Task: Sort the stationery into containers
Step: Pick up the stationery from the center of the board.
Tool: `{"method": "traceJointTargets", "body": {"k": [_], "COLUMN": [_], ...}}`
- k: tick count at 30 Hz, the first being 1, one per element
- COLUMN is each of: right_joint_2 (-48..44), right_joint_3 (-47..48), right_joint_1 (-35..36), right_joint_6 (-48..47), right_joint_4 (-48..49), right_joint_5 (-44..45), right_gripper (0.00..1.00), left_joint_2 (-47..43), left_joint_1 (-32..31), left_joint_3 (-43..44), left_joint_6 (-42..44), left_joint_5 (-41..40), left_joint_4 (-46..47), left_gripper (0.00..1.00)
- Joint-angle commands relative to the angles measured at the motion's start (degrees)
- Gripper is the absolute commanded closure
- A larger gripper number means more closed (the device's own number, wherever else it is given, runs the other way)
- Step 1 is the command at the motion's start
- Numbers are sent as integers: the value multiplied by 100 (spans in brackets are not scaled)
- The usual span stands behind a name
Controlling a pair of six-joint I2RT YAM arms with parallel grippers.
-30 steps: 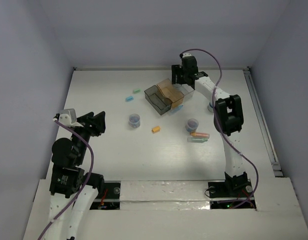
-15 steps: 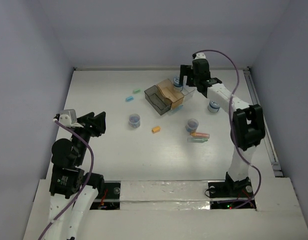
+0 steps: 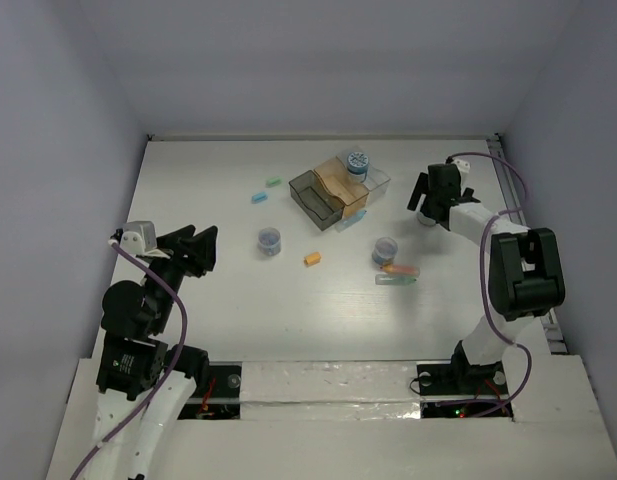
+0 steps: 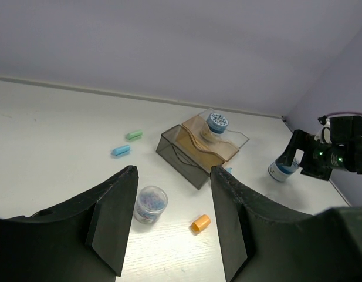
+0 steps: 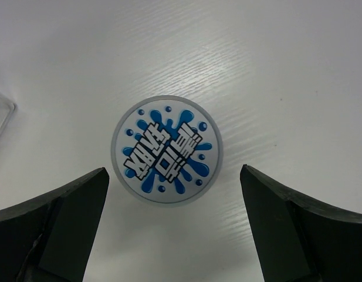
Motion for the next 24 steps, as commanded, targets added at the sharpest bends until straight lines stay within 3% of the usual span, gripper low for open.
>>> {"method": "traceJointTargets", "body": {"k": [1,5,7,9,11,12,18,24], "right_joint_2": [112,349,463,543,526,491,-344,76], "right_joint_3": [367,630,780,876,868,877,973,2001], "right_joint_1": [60,7,7,7,7,7,550,657], "right_joint_6": [70,-10,-71,-80,-106,-132,-589,-625], "right_joint_4": [230,230,239,178,204,187,591,424], "right_joint_5": [44,43,0,0,-9,26,-184,-1186], "right_gripper": [0,2,10,33,45,58,61,62], "left_joint_2": [-80,-71,-62,-62,-71,-71,17,70], "left_joint_1": [-48,-48,-48,-48,-48,-48,-48,-48], "left_joint_3": [73,73,73,73,73,73,73,82], "left_joint_6": [-41,-50,-41,-32,-32,-41,-32,-32], "left_joint_5": [71,97,115,123,123,123,150,167], "left_joint_4": [269,269,286,286,278,269,313,313], "left_gripper": [51,51,51,51,51,52,52,52]}}
